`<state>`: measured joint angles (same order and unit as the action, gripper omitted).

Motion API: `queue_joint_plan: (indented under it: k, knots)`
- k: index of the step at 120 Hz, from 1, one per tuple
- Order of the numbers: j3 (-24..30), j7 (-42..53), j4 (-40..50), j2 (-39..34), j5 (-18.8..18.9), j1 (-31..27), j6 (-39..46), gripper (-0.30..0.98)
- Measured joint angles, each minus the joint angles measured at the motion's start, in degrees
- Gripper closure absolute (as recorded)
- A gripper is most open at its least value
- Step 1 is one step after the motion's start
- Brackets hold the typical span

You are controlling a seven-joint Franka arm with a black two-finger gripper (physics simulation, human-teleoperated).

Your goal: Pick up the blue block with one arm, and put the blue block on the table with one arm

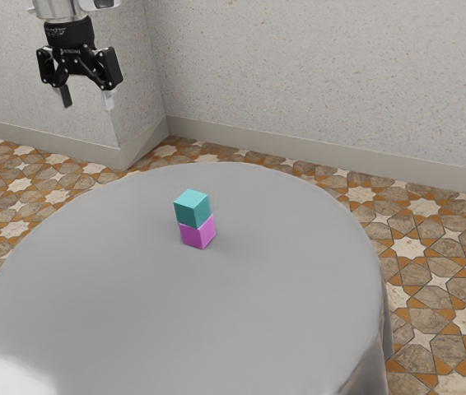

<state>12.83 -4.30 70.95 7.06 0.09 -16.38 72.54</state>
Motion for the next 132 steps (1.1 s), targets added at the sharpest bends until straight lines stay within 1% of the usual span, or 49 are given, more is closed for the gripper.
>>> queue_joint_plan:
  k: [56,60,67,72,94,111,132]
  knots:
    - [0.3,-0.5,-0.5,-0.1,0.1,0.2,-0.2,0.00]
    - [0.3,-0.5,-1.9,-0.1,0.1,0.3,-0.6,0.00]
    - [0.4,-0.6,-7.9,-0.2,0.0,0.5,-1.5,0.00]
    - [0.4,-0.6,-10.5,-0.2,0.0,0.8,-2.0,0.00]
    - [0.5,-0.6,-12.5,0.5,-0.1,1.4,-2.8,0.00]
    - [0.3,-0.7,-12.4,3.3,0.1,1.7,-2.0,0.00]
    - [-0.1,-0.8,-12.3,6.4,0.2,2.1,1.0,0.00]
